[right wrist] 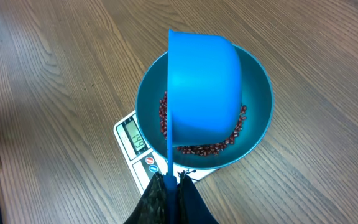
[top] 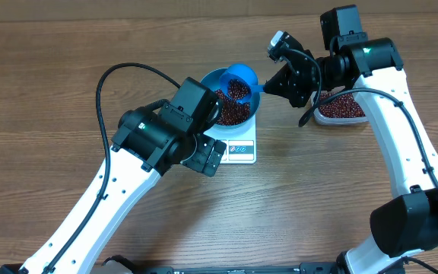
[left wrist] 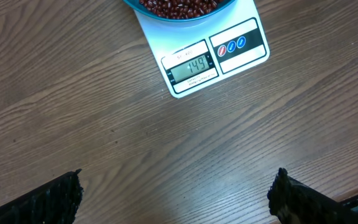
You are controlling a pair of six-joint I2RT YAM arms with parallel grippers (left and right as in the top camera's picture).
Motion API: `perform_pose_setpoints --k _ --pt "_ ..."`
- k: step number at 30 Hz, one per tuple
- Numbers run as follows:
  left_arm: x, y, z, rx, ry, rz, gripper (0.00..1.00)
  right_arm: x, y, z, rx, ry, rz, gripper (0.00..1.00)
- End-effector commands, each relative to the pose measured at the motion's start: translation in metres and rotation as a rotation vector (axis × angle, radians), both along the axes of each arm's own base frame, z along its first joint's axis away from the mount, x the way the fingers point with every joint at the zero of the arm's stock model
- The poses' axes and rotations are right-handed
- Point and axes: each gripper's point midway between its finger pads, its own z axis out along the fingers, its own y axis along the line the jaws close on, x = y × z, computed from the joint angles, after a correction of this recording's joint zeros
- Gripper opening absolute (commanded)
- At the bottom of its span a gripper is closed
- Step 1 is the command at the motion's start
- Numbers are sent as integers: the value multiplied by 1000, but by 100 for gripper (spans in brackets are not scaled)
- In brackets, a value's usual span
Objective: Scoop item into bowl and weigh 150g on scale
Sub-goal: 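Hold the scoop tilted over the bowl, shaking out a few beans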
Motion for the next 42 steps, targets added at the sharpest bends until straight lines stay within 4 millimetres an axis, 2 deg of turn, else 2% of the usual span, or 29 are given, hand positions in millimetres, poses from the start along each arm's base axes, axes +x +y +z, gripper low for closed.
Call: perform_pose_setpoints --k 1,39,42 --pt "1 -1 -2 9 2 4 100 2 6 9 18 -41 40 4" --pt "1 -1 -2 9 2 4 99 2 6 9 15 -44 48 4" --pt "1 -1 -2 9 2 4 100 -5 7 8 12 -58 106 4"
